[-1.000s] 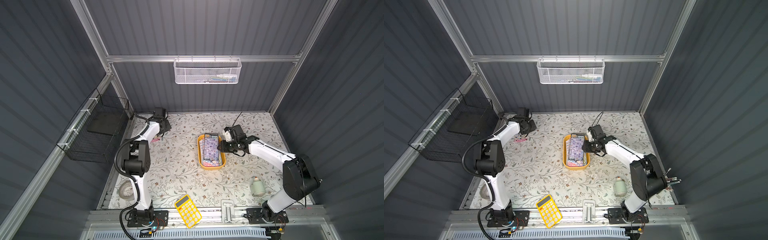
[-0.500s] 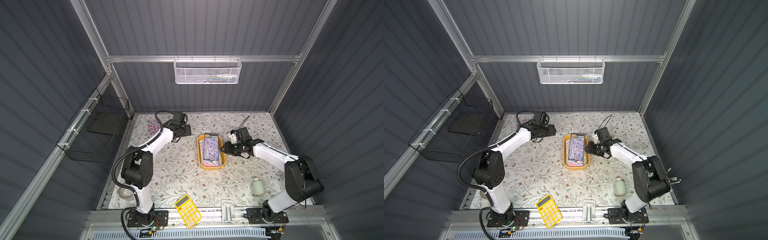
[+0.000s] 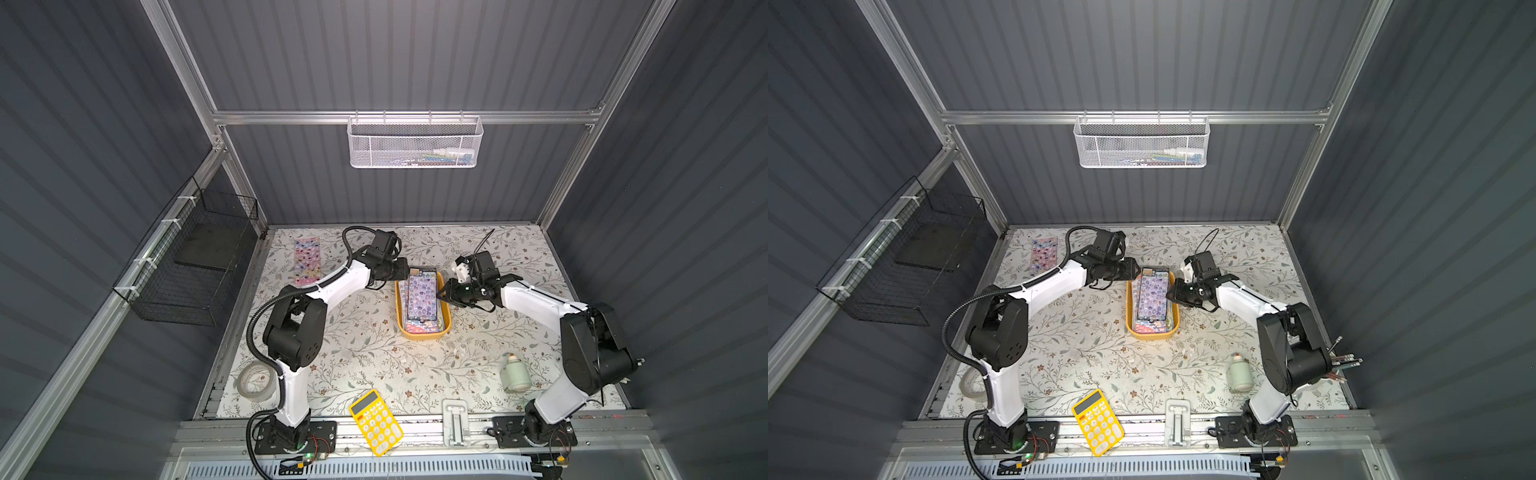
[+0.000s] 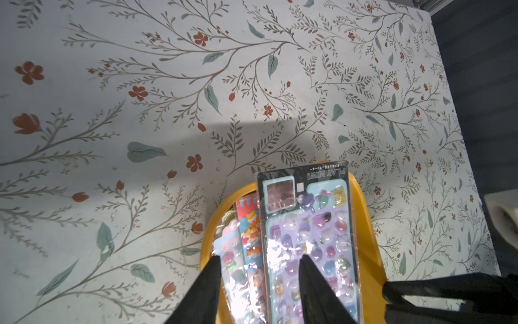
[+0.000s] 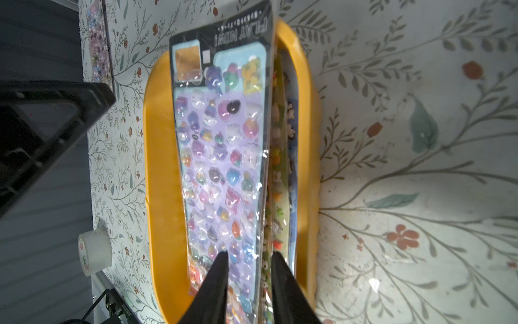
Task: Take the stickers out of the storage box
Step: Pick up the sticker from the storage box.
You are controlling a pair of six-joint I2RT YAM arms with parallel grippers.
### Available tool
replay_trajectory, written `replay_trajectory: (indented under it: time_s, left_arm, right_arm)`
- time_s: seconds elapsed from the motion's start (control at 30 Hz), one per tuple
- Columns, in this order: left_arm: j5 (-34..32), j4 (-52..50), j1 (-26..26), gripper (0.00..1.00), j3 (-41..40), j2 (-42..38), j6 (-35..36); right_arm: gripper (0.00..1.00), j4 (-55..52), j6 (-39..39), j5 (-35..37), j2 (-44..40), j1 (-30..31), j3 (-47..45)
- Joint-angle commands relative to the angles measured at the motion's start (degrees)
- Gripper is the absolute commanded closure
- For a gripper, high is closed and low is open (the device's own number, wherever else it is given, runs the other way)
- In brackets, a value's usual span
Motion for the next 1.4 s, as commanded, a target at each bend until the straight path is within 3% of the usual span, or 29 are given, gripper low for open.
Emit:
replay_trajectory:
  time_s: [0.0,0.83,1.07,1.37]
  left_arm:
    - [1.53,-0.02,-0.81,0.52,2.59,1.67,-1.05]
    - [1.96,-0.15,-2.32,0.54,6.94,8.8,-2.62]
    - [3.32,0.19,-3.18,0.75,8.33,9.65,-3.45]
    - [3.22,-0.89,-3.55,0.94,9.33,8.86,-3.86]
  right_arm:
    - [0.7,-1.31,-0.67,1.33,1.4,0.07,2.77]
    - [0.7,-0.89,-0.64,0.45,7.97,0.67,6.87]
    - [0.7,-0.96,-0.59,0.63,8.24,0.67,6.78]
    - [0.69,-1.51,-1.07,1.2,7.22,0.73,6.97]
